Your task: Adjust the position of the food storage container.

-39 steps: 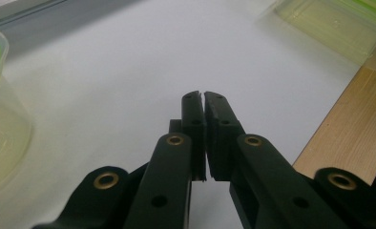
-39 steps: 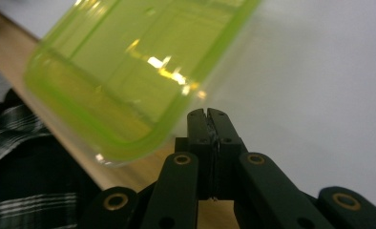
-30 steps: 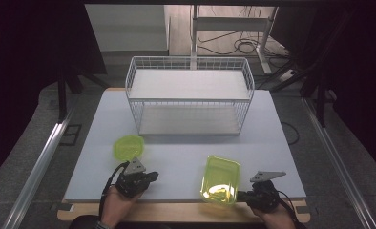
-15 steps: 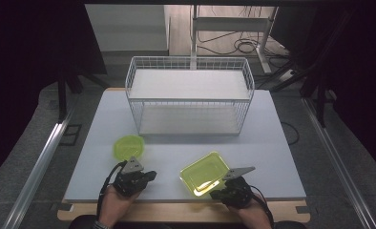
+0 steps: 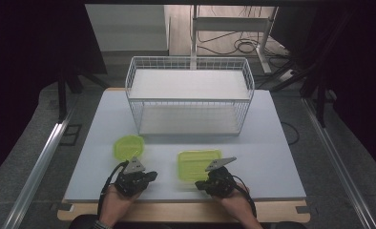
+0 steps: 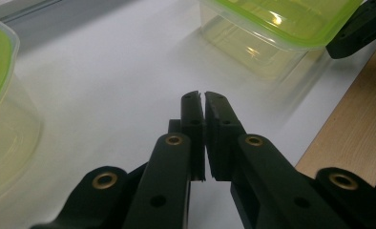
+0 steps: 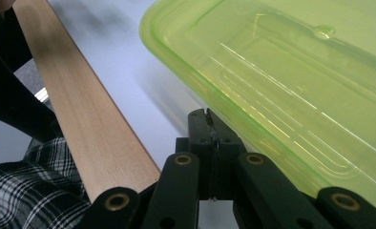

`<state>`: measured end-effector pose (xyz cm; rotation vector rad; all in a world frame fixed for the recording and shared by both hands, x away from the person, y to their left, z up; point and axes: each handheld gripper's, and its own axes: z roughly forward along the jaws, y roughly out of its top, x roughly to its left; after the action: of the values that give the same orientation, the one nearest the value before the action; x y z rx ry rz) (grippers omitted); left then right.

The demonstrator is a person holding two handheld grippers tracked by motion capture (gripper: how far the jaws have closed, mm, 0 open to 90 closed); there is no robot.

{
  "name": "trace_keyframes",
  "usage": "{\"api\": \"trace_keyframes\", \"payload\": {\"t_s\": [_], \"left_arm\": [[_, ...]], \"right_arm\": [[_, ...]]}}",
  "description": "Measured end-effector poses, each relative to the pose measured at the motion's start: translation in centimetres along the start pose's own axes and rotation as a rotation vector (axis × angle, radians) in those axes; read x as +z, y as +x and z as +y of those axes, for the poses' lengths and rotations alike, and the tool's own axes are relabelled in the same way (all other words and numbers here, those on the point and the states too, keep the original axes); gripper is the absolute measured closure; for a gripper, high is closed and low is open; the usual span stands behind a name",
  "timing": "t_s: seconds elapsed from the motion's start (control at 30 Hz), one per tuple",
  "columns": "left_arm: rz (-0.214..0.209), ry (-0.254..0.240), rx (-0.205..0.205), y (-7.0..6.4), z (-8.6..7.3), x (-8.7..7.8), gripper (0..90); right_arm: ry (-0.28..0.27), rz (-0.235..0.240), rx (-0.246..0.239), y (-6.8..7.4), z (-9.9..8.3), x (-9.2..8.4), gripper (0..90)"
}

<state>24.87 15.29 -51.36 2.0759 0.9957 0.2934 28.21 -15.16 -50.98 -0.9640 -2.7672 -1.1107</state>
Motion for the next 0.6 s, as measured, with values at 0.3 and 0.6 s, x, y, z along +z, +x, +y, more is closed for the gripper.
{"api": "trace_keyframes", "payload": {"t_s": [0.3,0.6], "left_arm": [[0.000,-0.018,0.012,-0.2,0.0,-0.2,75.0],[0.030,0.000,0.026,-0.7,-0.5,-0.2,44.7]], "right_arm": [[-0.034,-0.038,-0.014,0.1,-1.2,-2.7,81.6],[-0.121,-0.125,-0.057,-1.0,-2.0,-6.1,62.9]]}}
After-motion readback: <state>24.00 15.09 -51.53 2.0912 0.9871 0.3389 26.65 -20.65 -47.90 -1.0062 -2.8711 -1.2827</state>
